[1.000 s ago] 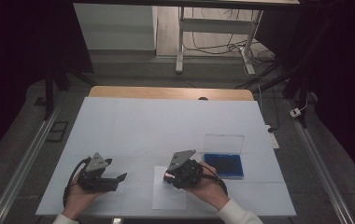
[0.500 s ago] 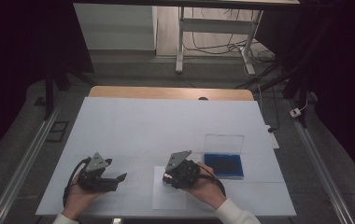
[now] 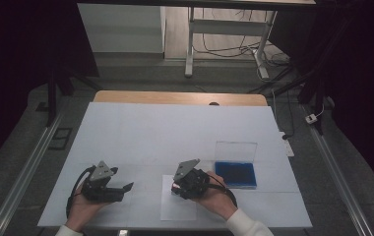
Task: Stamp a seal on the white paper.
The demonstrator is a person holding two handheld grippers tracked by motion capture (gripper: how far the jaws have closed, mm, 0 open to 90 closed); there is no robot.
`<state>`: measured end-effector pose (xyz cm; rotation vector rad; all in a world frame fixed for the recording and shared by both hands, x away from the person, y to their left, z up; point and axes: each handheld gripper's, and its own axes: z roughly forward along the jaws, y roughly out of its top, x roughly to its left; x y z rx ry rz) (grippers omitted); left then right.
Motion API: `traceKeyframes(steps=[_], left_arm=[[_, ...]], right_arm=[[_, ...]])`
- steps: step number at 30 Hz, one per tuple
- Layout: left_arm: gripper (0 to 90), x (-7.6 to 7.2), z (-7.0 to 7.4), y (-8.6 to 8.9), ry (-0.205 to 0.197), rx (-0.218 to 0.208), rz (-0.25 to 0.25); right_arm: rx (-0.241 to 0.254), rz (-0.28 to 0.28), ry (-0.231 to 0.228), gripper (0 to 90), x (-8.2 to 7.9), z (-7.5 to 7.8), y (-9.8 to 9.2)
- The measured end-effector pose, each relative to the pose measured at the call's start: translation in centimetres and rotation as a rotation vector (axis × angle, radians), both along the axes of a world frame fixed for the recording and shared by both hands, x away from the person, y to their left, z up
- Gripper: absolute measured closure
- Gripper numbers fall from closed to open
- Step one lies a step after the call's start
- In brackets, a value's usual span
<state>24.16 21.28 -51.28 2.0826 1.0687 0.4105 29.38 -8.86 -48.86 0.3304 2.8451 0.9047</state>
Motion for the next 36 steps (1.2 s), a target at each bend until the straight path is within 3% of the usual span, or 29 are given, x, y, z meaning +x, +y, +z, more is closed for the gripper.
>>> traceKeyframes(steps=[12,23,36], left_arm=[[20.9,0.03,-0.02,0.0,0.002,0.0,0.001],[21.0,-0.01,0.0,-0.03,0.002,0.002,0.003],[21.0,-0.08,-0.03,-0.18,0.003,0.009,0.007]], right_arm=[[0.003,-0.004,0.031,70.3,0.44,-0.03,-0.14],[-0.04,0.008,0.013,70.7,0.43,-0.15,0.3],[-0.027,-0.008,0.005,71.0,0.05,-0.56,0.13]])
